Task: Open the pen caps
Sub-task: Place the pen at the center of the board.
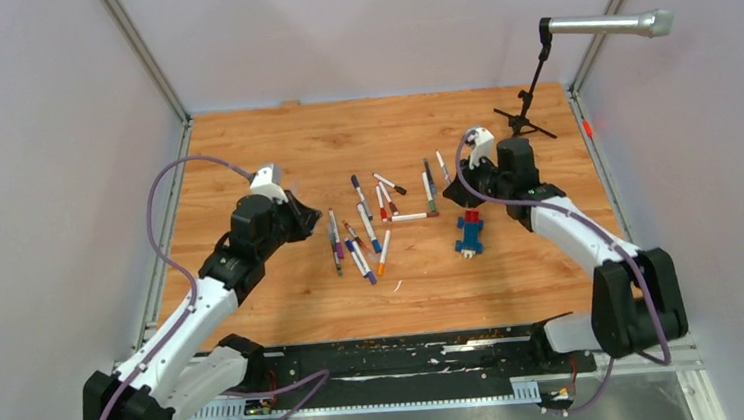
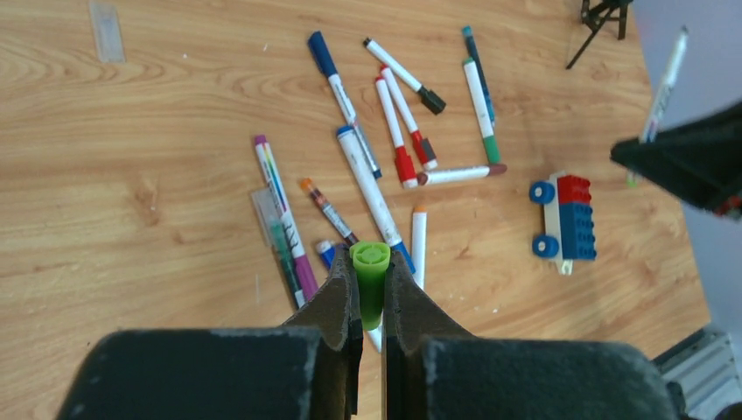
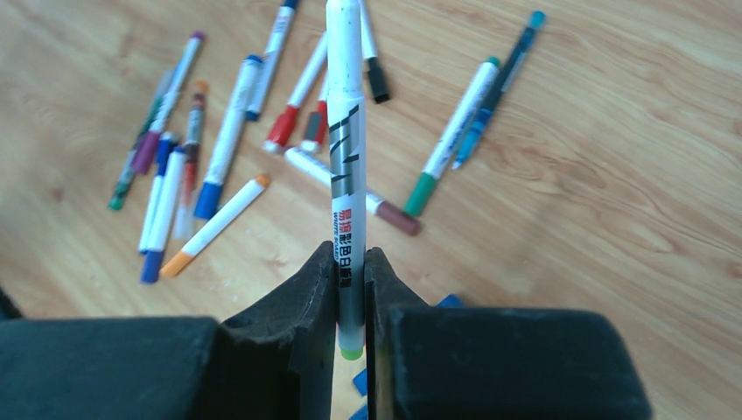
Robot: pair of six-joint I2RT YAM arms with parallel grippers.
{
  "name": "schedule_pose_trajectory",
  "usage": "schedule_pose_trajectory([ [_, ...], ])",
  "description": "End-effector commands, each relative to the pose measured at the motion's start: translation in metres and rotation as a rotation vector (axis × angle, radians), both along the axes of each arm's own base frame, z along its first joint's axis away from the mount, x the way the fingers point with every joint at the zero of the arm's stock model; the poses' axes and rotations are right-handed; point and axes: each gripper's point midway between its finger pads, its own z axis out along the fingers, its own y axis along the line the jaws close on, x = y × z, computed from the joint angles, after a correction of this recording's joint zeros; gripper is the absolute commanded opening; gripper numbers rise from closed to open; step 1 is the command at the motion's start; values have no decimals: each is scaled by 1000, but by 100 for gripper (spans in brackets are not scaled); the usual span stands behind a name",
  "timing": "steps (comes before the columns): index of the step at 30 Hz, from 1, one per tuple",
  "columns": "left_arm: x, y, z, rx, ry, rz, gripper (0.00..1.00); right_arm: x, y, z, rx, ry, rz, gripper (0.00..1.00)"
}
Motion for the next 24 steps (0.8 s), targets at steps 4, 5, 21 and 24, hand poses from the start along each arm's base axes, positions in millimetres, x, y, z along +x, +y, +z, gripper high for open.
schedule_pose_trajectory([
  [4,-27,12,-22,53,11,-38,0,59,-7,-21,-105,185,-120,4],
  [5,-29,15,-26,63,21,-32,0,64,-6,-27,-113,219,-124,6],
  [21,-48,36,-45,72,28,37,0,101,-9,-104,-212,460,-197,16],
  [24,-48,36,-43,70,25,41,0,103,-10,-112,-220,476,-206,18],
])
